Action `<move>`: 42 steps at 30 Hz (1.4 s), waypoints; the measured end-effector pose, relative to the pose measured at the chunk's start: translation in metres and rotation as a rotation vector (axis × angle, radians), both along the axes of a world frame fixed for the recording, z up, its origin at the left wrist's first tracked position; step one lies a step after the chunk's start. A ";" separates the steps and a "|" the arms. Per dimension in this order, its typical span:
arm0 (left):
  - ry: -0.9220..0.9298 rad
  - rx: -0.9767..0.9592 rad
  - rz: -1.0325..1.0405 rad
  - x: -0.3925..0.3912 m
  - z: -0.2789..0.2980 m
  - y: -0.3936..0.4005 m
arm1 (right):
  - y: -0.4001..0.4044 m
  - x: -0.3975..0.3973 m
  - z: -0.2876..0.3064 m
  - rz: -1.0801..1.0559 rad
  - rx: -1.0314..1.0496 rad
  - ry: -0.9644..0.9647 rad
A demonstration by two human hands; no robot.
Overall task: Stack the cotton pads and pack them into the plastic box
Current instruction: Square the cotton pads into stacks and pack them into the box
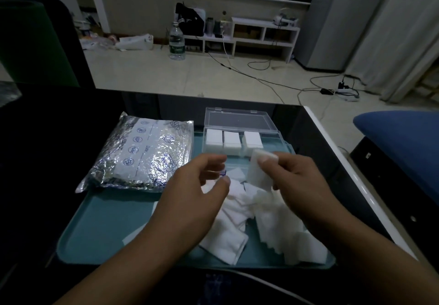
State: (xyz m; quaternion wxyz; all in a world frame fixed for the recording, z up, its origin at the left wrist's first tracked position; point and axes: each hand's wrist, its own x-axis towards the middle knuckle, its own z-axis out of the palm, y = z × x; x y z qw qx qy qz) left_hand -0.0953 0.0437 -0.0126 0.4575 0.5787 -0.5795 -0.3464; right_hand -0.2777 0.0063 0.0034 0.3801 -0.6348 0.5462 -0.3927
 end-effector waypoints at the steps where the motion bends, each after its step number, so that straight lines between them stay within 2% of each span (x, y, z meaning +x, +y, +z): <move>1: 0.060 0.022 0.002 -0.001 0.003 0.000 | 0.002 0.002 0.005 0.018 0.074 -0.129; 3: 0.210 0.129 -0.012 -0.002 0.009 0.001 | 0.005 0.006 0.008 0.112 0.139 -0.292; 6: 0.567 0.402 -0.125 -0.007 0.019 0.003 | 0.012 0.015 0.007 0.170 0.090 -0.325; 9: 0.795 0.569 -0.252 -0.010 0.024 0.008 | 0.018 0.023 0.001 0.185 -0.007 -0.217; 11: 0.881 0.600 -0.271 -0.009 0.024 0.008 | 0.020 0.026 -0.005 0.188 -0.137 -0.005; 13: 0.908 0.605 -0.215 -0.007 0.023 0.006 | 0.023 0.028 -0.010 0.199 -0.290 0.209; 14: 0.902 0.609 -0.181 -0.006 0.023 0.006 | 0.024 0.027 -0.012 0.202 -0.336 0.249; 17: 0.880 0.617 -0.108 -0.002 0.023 0.003 | 0.022 0.026 -0.011 0.115 -0.319 0.134; 19: 0.896 0.603 -0.039 0.001 0.023 0.001 | 0.015 0.020 -0.014 0.069 -0.277 0.154; 21: 0.929 0.590 0.018 0.003 0.025 -0.001 | 0.011 0.012 -0.017 0.098 -0.259 0.403; 24: 1.016 0.591 0.048 0.005 0.029 -0.002 | 0.008 0.007 -0.027 0.276 -0.246 0.825; 26: 1.064 0.601 0.060 0.006 0.031 -0.002 | 0.006 0.008 -0.030 0.335 -0.181 0.953; 29: 1.093 0.606 0.080 0.007 0.029 -0.002 | 0.003 0.013 -0.031 0.309 -0.195 0.970; 33: 1.082 0.593 0.092 0.009 0.027 -0.002 | 0.000 0.012 -0.030 0.222 -0.190 0.840; 37: 1.069 0.571 0.095 0.011 0.028 -0.002 | -0.003 0.011 -0.032 0.181 -0.100 0.696; 39: 1.062 0.565 0.097 0.011 0.027 -0.003 | -0.003 0.013 -0.034 0.179 -0.117 0.710; 42: 1.058 0.562 0.102 0.009 0.027 -0.004 | -0.003 0.020 -0.039 0.156 -0.155 0.833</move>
